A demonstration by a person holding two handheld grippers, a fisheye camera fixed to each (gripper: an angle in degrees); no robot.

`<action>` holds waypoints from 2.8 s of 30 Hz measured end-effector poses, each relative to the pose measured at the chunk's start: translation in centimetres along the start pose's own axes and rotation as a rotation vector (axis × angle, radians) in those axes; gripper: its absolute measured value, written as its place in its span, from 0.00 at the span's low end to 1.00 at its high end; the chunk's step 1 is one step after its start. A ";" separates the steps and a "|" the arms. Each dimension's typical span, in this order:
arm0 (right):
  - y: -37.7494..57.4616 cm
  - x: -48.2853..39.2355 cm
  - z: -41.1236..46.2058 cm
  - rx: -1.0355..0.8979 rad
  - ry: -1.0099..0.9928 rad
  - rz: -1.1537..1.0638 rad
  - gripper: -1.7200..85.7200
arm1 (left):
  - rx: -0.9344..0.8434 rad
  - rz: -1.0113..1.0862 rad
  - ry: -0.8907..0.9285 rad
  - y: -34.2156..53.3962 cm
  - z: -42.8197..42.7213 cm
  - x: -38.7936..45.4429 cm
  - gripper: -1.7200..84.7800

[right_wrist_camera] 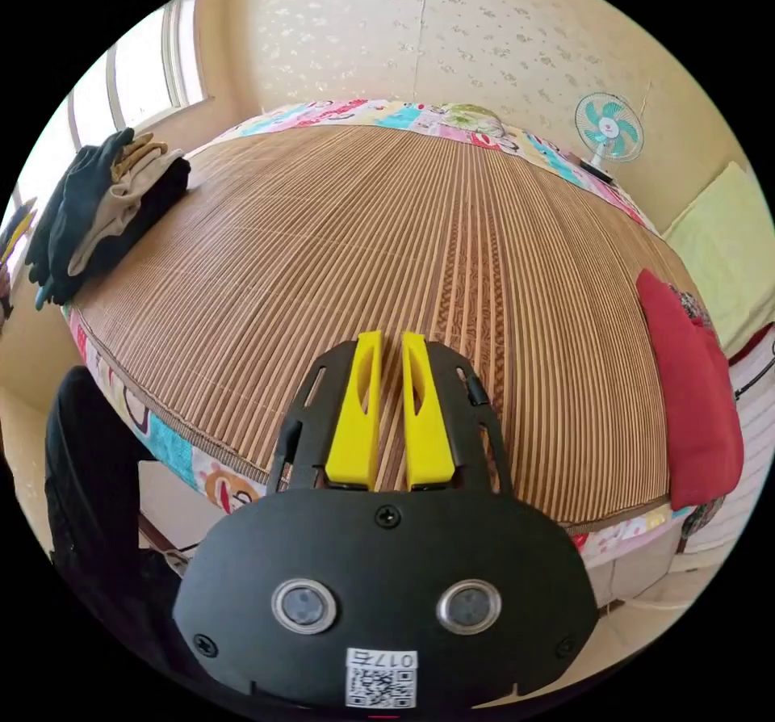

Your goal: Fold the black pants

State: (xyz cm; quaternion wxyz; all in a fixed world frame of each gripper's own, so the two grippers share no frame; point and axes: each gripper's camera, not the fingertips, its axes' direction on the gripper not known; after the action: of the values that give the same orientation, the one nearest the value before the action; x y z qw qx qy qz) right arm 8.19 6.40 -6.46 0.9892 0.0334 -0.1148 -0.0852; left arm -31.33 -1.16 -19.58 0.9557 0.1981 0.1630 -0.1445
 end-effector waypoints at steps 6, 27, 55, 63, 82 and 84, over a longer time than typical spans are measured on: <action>3.4 6.7 0.0 0.031 -0.147 0.067 0.05 | -0.366 -0.048 -0.209 -3.3 9.6 -5.0 0.20; 12.4 25.8 2.6 0.127 -0.665 0.368 0.02 | -0.068 0.007 -0.400 11.6 9.0 4.5 0.09; 9.0 15.6 1.1 0.056 -0.371 0.279 0.02 | -0.014 0.702 -0.702 31.7 21.1 19.9 0.01; 2.9 0.6 -1.0 -0.058 -0.013 0.178 0.03 | 0.048 0.567 -0.704 29.8 21.4 16.0 0.01; -11.5 -60.9 -8.6 0.199 0.021 -0.879 0.07 | -0.020 0.696 -0.797 27.8 26.9 13.8 0.01; -7.7 -62.1 -9.8 0.322 0.216 -1.002 0.06 | -0.031 0.718 -0.809 28.0 27.2 13.4 0.01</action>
State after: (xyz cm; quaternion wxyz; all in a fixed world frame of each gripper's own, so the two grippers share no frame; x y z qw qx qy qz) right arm -50.36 10.24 -30.37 0.8158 0.2440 0.0061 -0.5243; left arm -2.72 9.05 8.37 0.9342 0.1558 -0.2938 0.1290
